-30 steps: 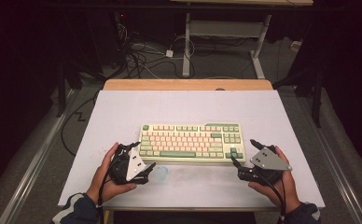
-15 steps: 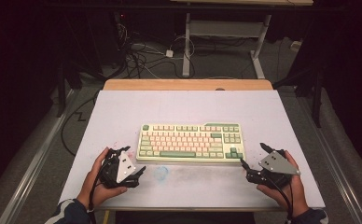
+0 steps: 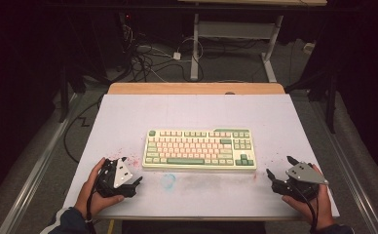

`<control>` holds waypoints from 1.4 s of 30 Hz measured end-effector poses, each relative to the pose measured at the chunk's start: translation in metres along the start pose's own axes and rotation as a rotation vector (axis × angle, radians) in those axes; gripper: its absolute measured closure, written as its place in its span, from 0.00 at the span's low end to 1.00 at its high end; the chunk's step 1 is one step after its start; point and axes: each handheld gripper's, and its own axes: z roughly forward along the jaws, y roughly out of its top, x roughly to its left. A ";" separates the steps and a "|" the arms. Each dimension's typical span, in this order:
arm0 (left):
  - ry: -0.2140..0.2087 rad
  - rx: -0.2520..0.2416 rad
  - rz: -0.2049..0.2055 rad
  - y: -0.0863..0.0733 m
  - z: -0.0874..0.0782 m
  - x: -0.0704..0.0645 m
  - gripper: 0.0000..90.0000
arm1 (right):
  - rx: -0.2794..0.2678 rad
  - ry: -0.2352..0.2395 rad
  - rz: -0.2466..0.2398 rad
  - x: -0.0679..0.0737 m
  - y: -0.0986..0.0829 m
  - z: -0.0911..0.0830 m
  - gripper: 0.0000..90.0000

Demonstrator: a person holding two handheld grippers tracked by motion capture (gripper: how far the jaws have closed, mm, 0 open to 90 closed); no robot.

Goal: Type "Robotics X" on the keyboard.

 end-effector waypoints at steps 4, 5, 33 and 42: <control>-0.006 -0.027 -0.036 0.002 0.001 -0.001 0.17 | 0.021 0.000 0.028 -0.005 -0.009 0.004 0.25; -0.008 -0.029 -0.037 0.002 0.001 -0.001 0.17 | 0.020 0.009 0.037 -0.005 -0.011 0.005 0.25; -0.039 -0.032 -0.009 0.004 0.008 -0.005 0.17 | -0.023 0.014 0.019 0.003 -0.009 -0.007 0.25; -0.036 -0.040 -0.010 0.006 0.012 -0.004 0.17 | -0.019 0.006 0.019 0.005 -0.011 -0.009 0.25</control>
